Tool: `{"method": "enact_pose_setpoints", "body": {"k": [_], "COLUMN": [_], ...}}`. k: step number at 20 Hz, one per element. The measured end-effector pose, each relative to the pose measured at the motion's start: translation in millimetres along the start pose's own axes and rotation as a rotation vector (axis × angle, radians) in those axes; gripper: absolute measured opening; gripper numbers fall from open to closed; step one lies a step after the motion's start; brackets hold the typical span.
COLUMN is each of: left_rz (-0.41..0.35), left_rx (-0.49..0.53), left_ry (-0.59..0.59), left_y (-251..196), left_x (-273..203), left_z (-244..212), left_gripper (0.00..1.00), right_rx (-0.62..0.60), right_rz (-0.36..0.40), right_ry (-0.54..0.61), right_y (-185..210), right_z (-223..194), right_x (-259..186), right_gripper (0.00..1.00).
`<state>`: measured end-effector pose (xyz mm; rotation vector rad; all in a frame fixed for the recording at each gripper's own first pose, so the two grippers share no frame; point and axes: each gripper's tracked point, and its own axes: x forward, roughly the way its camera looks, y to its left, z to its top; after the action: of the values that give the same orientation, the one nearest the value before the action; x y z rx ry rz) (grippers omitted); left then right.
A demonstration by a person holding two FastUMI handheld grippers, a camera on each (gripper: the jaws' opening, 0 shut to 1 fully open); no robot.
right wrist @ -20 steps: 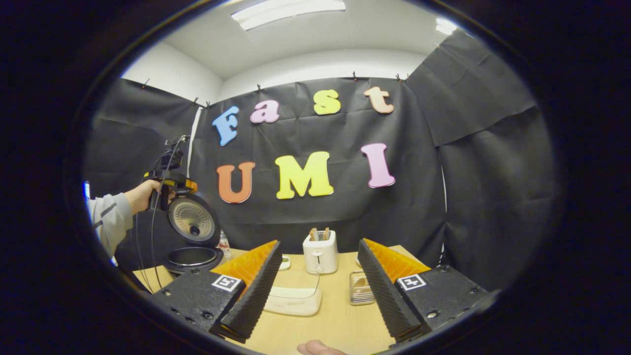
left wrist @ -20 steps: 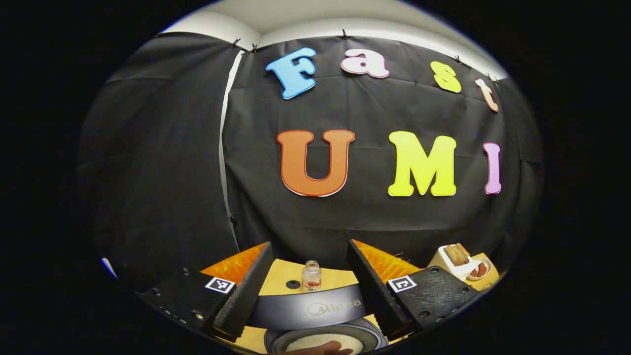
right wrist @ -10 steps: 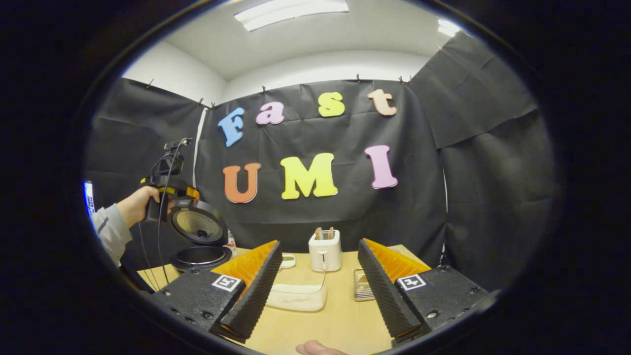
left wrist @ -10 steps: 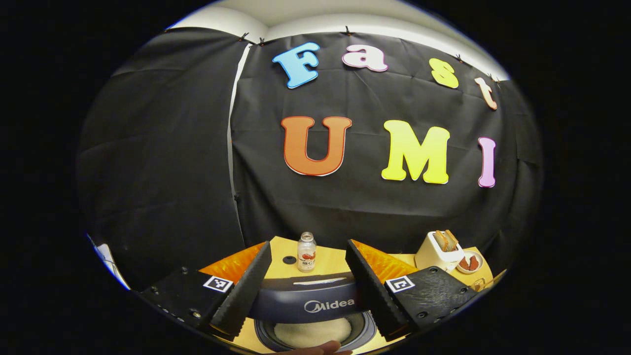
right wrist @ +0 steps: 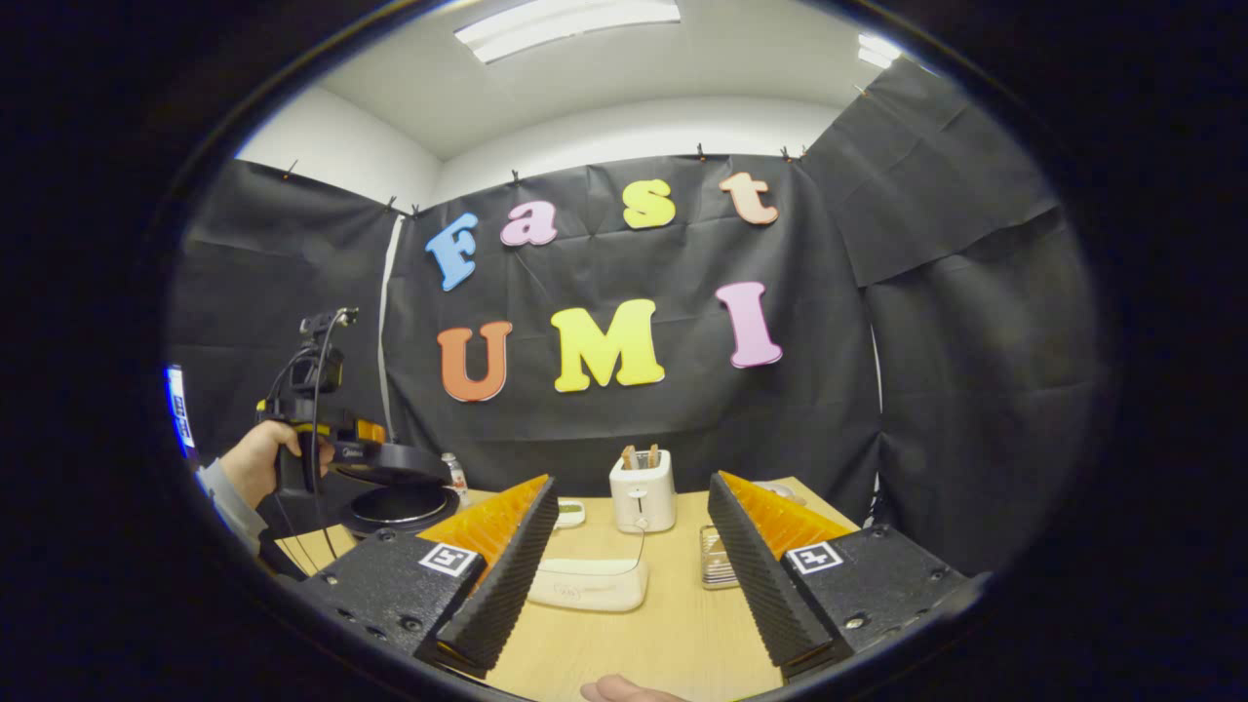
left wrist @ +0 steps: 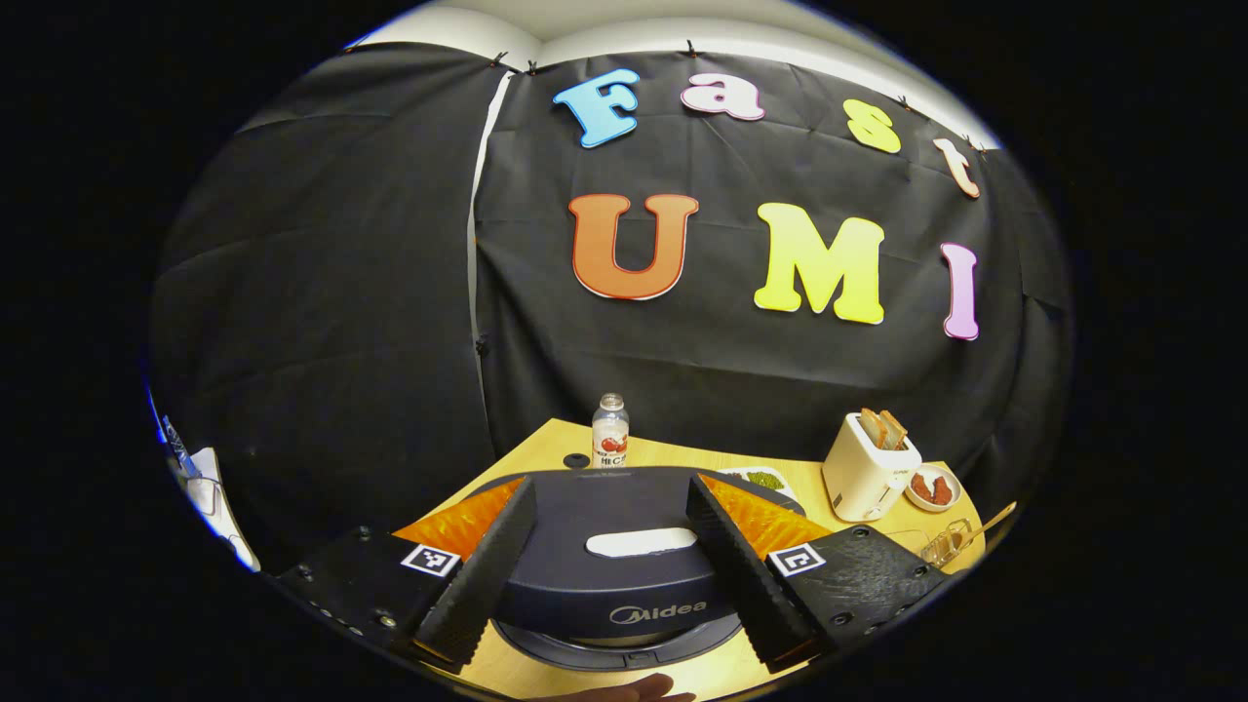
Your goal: Close the left gripper, press the button to open the rice cooker; take a wooden spoon from the chopstick holder with the right hand, scoop a spoonful of rice and pour it into the rice cooker, then put the wooden spoon back into the chopstick holder.
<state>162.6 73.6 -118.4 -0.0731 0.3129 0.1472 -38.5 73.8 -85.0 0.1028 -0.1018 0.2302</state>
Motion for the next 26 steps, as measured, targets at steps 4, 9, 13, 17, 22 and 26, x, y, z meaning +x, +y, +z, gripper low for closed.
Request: {"method": "enact_pose_setpoints", "body": {"k": [4, 9, 13, 17, 22, 26], "left_rz": [0.02, 0.018, 0.017, 0.016, 0.027, 0.024], "left_rx": [0.025, 0.025, 0.036, 0.05, 0.048, 0.049], "left_ry": [-0.007, 0.009, 0.025, 0.026, -0.01, -0.048], "left_y": [-2, -3, -6, -9, -12, -12], "left_x": [-1, -3, -9, -20, -30, -33], "left_z": [-30, -52, -67, -75, -79, -81], "left_gripper": [0.98, 0.98, 0.99, 0.99, 0.98, 0.99], "right_rx": [0.009, -0.025, -0.032, -0.049, -0.061, -0.058], "right_rz": [0.016, 0.036, 0.063, 0.069, 0.068, 0.076], "right_ry": [-0.012, 0.016, 0.016, 0.024, 0.041, 0.042], "right_y": [9, 17, 26, 31, 33, 36], "right_z": [0, -14, -18, -23, -29, -30], "right_x": [2, 9, 12, 15, 16, 17], "right_gripper": [0.99, 0.99, 0.99, 0.99, 1.0, 1.0]}}
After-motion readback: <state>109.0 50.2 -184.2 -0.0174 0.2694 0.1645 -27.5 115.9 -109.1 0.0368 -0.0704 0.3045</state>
